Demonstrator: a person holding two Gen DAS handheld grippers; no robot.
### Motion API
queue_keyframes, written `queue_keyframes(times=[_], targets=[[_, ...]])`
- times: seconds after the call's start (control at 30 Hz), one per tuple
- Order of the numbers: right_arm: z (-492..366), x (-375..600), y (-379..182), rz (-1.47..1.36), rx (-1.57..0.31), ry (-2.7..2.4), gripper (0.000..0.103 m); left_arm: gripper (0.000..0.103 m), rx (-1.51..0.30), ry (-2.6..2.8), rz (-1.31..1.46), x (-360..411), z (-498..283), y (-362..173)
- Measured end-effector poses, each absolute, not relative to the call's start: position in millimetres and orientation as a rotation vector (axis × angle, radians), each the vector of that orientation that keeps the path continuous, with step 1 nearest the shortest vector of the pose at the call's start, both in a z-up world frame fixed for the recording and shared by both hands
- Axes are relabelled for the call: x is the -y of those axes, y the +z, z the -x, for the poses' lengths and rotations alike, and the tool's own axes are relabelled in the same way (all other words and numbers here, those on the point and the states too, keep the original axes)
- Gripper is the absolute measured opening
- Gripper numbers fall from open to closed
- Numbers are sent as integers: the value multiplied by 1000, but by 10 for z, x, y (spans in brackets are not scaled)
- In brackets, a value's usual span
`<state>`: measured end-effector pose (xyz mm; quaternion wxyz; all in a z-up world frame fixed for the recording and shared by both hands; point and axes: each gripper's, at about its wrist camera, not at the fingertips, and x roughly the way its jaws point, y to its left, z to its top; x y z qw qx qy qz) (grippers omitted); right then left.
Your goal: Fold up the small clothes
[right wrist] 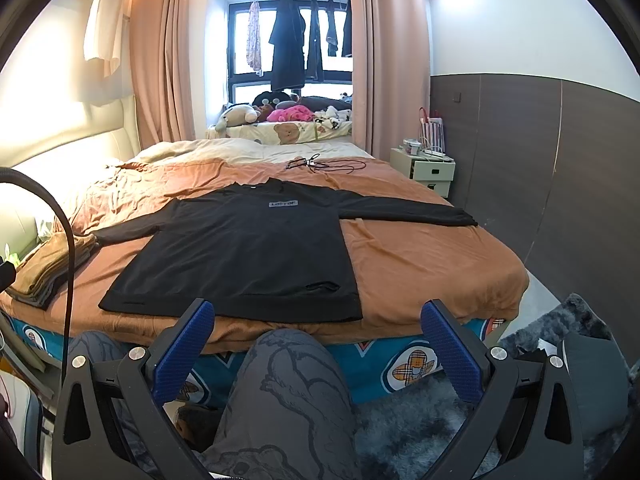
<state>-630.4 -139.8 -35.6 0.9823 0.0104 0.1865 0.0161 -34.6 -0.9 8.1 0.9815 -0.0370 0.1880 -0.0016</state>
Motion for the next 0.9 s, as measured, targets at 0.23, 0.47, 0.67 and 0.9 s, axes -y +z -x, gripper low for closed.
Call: queue_keyframes(times=[0.23,0.47,0.67,0.9], targets=[[6312,1397,-356,-18,-375,34,103,103,-380,0,79,-1,351,79],[6338,1431,-326,-18,-363,47,103,103,-378,15,96,-20,375,97],[6317,1444,-331,-20,-364,43,103,103,-366,25,104,-61,391,121],[6237,1445,-269,-13,-373,55,103,103,-367,38,110,-108,339,178]])
